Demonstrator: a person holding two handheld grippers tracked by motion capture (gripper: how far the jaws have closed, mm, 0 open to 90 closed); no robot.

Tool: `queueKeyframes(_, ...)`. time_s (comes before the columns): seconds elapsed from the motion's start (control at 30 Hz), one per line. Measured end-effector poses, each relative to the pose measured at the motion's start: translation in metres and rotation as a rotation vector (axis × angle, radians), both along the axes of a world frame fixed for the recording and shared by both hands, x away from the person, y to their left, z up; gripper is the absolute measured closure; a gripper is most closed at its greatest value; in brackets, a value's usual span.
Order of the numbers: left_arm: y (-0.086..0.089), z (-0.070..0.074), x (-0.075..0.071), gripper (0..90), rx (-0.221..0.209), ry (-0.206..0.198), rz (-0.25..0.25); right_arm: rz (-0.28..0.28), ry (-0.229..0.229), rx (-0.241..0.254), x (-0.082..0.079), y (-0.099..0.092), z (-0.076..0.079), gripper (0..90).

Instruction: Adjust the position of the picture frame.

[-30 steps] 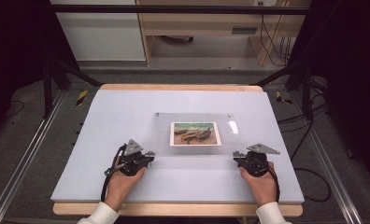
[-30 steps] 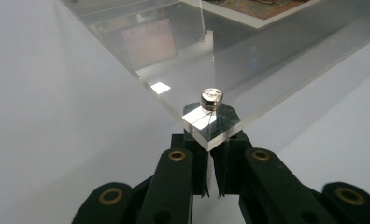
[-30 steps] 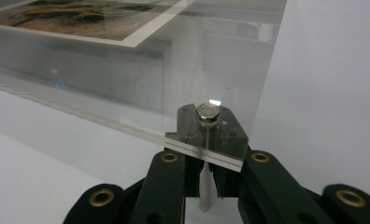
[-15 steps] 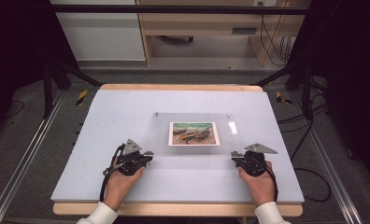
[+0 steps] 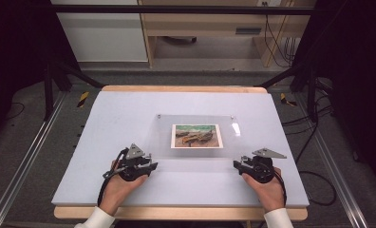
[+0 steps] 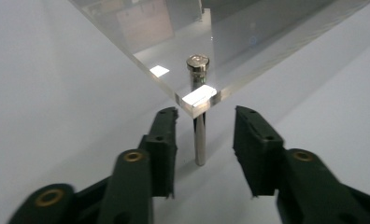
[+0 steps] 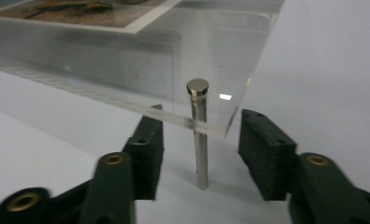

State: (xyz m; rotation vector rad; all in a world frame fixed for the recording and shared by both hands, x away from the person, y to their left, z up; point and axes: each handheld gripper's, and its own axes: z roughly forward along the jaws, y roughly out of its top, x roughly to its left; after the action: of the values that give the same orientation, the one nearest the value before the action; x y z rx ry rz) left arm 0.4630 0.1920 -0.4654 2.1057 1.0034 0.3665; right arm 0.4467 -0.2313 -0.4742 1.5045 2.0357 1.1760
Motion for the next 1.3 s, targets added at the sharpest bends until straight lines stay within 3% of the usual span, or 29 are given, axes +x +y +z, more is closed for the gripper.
queueKeyframes(0.07,0.002,0.002,0.000,45.7,-0.003,-0.005,0.008,-0.002,0.003,-0.004,-0.001,-0.001,0.001,41.5)
queueKeyframes(0.13,0.009,0.008,0.001,38.4,-0.068,0.003,0.034,-0.010,-0.011,-0.005,-0.005,-0.002,0.006,33.5)
queueKeyframes(0.17,0.011,0.008,0.001,34.8,-0.081,0.006,0.037,-0.011,-0.010,-0.004,-0.006,-0.002,0.007,30.8)
queueKeyframes(0.4,0.016,0.011,0.002,18.0,-0.095,0.063,0.002,0.000,-0.001,0.020,-0.009,-0.008,0.012,19.4)
queueKeyframes(0.43,0.017,0.013,0.002,16.5,-0.082,0.091,-0.014,0.003,0.008,0.042,-0.010,-0.011,0.014,17.7)
queueKeyframes(0.6,0.021,0.022,0.003,11.4,-0.088,0.128,-0.045,0.014,-0.008,0.037,-0.012,-0.014,0.028,14.5)
queueKeyframes(0.77,0.024,0.034,0.004,10.5,-0.080,0.115,-0.072,0.029,-0.029,0.003,-0.008,-0.013,0.041,14.6)
queueKeyframes(0.83,0.026,0.043,0.007,10.7,-0.097,0.113,-0.083,0.042,-0.034,-0.006,-0.004,-0.009,0.049,16.2)
queueKeyframes(0.97,0.024,0.052,0.014,12.8,-0.087,0.111,-0.081,0.060,-0.020,-0.020,0.004,-0.001,0.056,16.3)
queueKeyframes(1.3,0.017,0.051,0.028,16.6,-0.089,0.125,-0.067,0.075,0.021,-0.042,0.025,0.005,0.060,17.8)
